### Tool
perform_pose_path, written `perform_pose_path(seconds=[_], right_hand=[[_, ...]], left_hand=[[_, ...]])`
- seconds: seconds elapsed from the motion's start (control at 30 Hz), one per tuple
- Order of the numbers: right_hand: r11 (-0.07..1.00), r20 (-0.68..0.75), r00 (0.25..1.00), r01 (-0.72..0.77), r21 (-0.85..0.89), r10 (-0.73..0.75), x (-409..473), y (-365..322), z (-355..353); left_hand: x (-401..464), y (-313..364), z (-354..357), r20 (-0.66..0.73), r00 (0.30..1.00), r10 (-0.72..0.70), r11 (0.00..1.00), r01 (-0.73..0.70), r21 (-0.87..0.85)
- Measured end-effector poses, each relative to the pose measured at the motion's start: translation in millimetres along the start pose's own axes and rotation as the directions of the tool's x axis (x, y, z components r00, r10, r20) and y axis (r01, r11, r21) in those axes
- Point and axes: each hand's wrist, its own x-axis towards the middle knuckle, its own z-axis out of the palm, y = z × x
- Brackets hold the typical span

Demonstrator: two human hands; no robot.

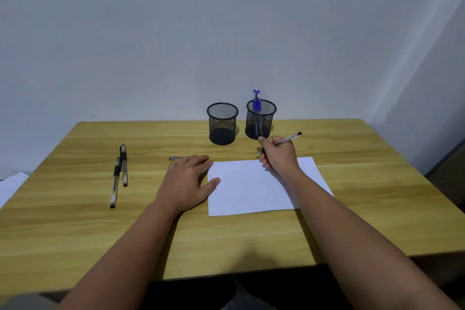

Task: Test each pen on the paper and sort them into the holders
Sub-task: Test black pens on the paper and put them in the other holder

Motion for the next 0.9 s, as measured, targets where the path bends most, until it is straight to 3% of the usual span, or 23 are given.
perform_pose_path(seconds=[0.2, 0.3, 0.4, 0.5, 0.7, 0.9], right_hand=[[0.986, 0.014, 0.99, 0.142, 0.088, -0.144, -6, -31, 17], [0.99, 0.113, 0.99, 0.072, 0.124, -0.086, -13, -46, 28], [0.993, 0.21, 0.977, -0.002, 0.116, -0.022, -21, -57, 35], [0.986, 0.274, 0.962, -0.062, 0.157, 0.017, -25, -59, 41], [0.994, 0.304, 0.95, 0.04, 0.106, -0.07, -25, -36, 45], [0.991, 0.354, 0.926, 0.125, 0.046, -0.133, -30, -36, 38]], left_hand=[[1, -1, -8, -0.137, 0.99, 0.014, 0.996, -0.026, -0.085], [8, -13, -20, -0.245, 0.969, -0.033, 0.999, 0.034, -0.001], [17, -34, -32, -0.11, 0.978, -0.175, 0.974, 0.188, 0.128], [18, -48, -35, 0.007, 0.976, -0.216, 0.956, 0.21, 0.207], [11, -53, -32, -0.119, 0.981, -0.153, 0.983, 0.163, 0.083], [14, -30, -44, -0.139, 0.976, -0.166, 0.984, 0.153, -0.095]])
